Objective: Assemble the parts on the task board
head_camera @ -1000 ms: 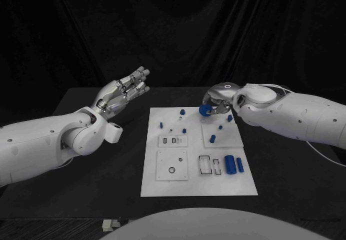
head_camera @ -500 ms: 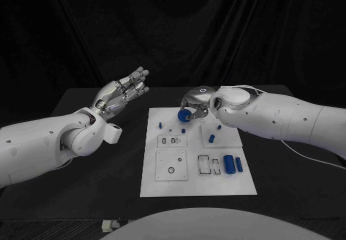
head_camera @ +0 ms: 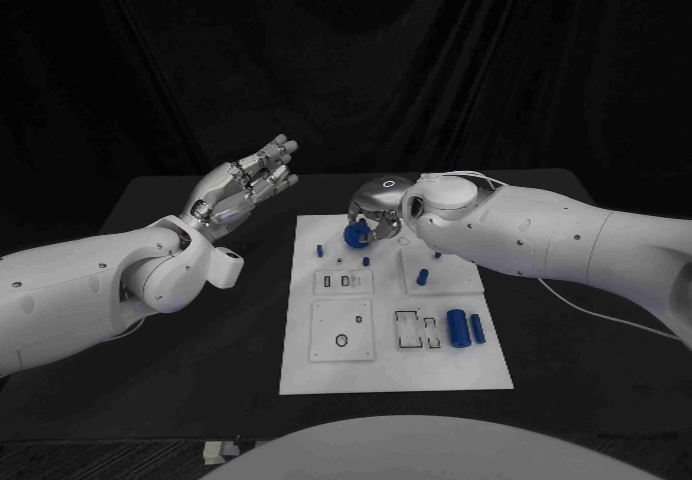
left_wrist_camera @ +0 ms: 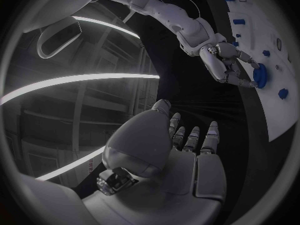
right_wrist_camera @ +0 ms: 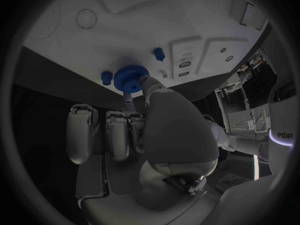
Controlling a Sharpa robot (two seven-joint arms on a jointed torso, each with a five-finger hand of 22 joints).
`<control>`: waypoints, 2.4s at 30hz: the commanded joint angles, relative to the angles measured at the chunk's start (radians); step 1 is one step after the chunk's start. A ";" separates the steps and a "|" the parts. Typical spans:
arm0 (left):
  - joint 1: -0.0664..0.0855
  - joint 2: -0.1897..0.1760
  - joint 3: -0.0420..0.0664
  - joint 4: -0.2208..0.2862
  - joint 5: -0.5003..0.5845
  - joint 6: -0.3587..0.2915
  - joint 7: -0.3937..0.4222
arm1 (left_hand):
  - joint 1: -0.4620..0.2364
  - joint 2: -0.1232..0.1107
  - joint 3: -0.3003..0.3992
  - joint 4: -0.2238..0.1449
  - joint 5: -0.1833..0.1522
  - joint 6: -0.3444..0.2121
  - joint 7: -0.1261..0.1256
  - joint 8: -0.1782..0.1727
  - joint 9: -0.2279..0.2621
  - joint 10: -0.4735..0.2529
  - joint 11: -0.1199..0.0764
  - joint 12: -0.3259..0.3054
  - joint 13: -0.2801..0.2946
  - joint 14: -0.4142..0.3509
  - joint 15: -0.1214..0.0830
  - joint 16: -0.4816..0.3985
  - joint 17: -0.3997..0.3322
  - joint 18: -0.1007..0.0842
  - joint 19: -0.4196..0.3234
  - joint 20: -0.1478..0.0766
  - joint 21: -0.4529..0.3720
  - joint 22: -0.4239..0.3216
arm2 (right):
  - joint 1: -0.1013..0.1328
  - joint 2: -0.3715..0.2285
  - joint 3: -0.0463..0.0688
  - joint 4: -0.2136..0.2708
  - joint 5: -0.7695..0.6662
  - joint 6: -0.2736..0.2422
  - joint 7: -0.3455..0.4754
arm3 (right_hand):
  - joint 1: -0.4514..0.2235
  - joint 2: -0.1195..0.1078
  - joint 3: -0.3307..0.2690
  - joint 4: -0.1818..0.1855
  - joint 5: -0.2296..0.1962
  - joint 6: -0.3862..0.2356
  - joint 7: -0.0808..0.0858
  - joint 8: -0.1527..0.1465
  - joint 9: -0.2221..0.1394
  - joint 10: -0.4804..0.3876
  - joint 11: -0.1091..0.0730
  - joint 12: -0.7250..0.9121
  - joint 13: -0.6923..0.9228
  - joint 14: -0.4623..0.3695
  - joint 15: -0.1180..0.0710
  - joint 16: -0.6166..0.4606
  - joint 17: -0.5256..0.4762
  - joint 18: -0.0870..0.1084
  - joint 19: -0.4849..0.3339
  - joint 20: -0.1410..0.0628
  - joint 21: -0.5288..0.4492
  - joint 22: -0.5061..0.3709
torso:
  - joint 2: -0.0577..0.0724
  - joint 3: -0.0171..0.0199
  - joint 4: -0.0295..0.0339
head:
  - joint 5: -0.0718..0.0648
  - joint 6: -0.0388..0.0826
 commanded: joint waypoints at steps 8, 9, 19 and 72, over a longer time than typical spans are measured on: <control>-0.002 0.003 0.001 0.000 0.002 0.016 0.037 | 0.011 -0.003 0.007 -0.002 0.005 0.006 0.002 0.002 0.001 0.002 0.008 -0.001 0.000 0.000 0.005 0.004 0.001 0.018 0.005 0.002 0.007 0.001 | -0.008 0.017 0.001 -0.029 -0.005 0.029 0.001 | 0.002 0.009 0.010 -0.006 -0.009 0.003 -0.023 -0.016 0.059 0.108 -0.003 0.004 0.263 0.107 0.001 0.003 0.263 0.011 -0.005 0.002 -0.016 0.184 | -0.001 -0.0003 -0.0010 | 0.001 0.000; -0.002 0.003 0.001 0.000 0.002 0.017 0.037 | 0.011 -0.003 0.007 -0.002 0.005 0.006 0.002 0.002 0.001 0.002 0.008 -0.001 0.000 0.000 0.005 0.004 0.001 0.018 0.005 0.002 0.007 0.001 | -0.009 0.018 0.001 -0.031 -0.005 0.028 0.002 | 0.002 0.009 0.011 -0.007 -0.009 0.002 -0.023 -0.017 0.059 0.108 -0.003 0.004 0.263 0.107 0.001 0.003 0.263 0.011 -0.007 0.003 -0.019 0.182 | -0.001 -0.0003 -0.0011 | 0.001 0.000; -0.003 0.005 0.001 0.000 0.002 0.019 0.036 | 0.011 -0.003 0.007 -0.002 0.005 0.006 0.002 0.002 0.001 0.002 0.008 -0.001 0.000 0.000 0.005 0.004 0.001 0.018 0.005 0.002 0.007 0.001 | -0.010 0.022 0.001 -0.038 -0.005 0.048 -0.014 | -0.011 0.000 0.028 -0.015 -0.011 -0.076 -0.016 -0.056 0.023 0.108 0.003 0.004 0.263 0.107 0.008 0.003 0.263 0.020 -0.031 0.010 -0.055 0.169 | -0.001 0.0000 -0.0010 | 0.003 0.000; -0.007 0.010 0.001 -0.007 0.002 0.031 0.023 | 0.014 -0.005 0.015 -0.007 0.007 0.006 0.004 0.002 0.002 0.002 0.010 -0.002 0.000 0.000 0.007 0.004 0.001 0.018 0.007 0.003 0.008 0.001 | -0.016 -0.020 0.001 -0.025 -0.005 0.082 -0.034 | -0.049 0.011 0.037 -0.031 -0.083 -0.174 -0.019 -0.032 -0.100 0.108 0.001 0.004 0.263 0.107 0.008 0.003 0.263 0.031 -0.063 0.009 -0.120 0.155 | 0.000 0.0002 -0.0011 | 0.007 0.000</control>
